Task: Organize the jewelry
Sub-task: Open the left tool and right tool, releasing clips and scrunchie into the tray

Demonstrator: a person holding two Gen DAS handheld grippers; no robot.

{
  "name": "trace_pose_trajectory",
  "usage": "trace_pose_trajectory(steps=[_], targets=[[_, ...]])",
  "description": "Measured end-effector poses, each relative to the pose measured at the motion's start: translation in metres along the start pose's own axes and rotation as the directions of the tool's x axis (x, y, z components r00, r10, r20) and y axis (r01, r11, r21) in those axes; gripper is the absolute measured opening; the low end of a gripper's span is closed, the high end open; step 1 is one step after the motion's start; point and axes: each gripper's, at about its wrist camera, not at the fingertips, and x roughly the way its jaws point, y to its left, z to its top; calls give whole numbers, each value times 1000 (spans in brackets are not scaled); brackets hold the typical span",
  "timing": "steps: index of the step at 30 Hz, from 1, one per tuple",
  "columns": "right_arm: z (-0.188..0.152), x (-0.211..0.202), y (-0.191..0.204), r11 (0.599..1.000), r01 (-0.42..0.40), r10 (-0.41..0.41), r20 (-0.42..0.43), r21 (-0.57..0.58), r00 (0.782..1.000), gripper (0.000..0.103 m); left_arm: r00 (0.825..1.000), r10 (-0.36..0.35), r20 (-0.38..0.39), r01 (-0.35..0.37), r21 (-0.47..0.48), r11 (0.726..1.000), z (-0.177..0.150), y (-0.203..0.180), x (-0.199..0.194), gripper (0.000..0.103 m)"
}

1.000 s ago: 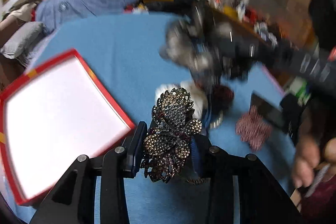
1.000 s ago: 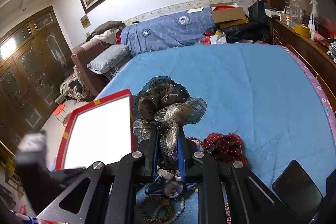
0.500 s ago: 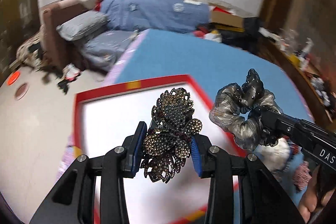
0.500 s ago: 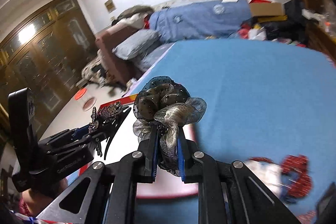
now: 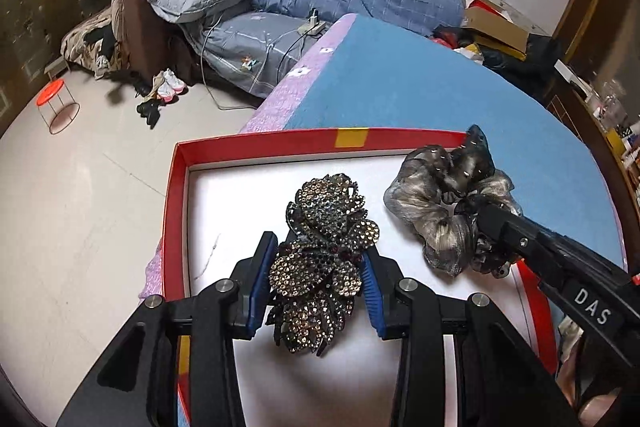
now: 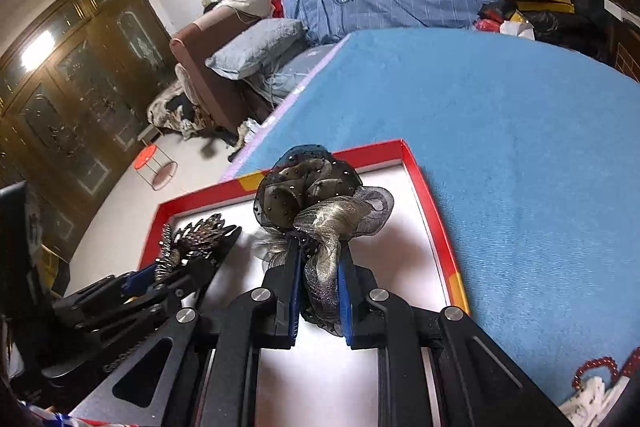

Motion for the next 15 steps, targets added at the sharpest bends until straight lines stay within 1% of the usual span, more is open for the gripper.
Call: trace_pose_trajectory(steps=[1,2,3,5,6,9,15], targets=[[0,2,1,1000,2,-2,-4,0,1000,19,1000,-5,5,5,-7,1000,1,2,1,43],[-1,4,0,1000,2,-2,-9,0,1000,25,1000,-10,8,10,-12,1000,1,4,1,47],[0,4,-1,1000,6,-6,-13,0,1000,29,1000,-14,8,14,-17,1000,1,5,0,54],[-1,4,-3,1000,10,-10,-18,3,1000,41,999,-25,20,26,-22,999,-1,7,-4,62],[-1,1,-4,1000,9,-8,-17,3,1000,47,999,-26,28,27,-19,999,-2,8,-7,62],[-1,-12,-8,1000,21,-21,8,-2,1000,48,998,-32,58,33,-13,999,-4,5,-23,62],[-3,-50,-16,1000,-5,4,55,12,998,49,991,-53,123,52,16,999,-24,-17,-62,62]])
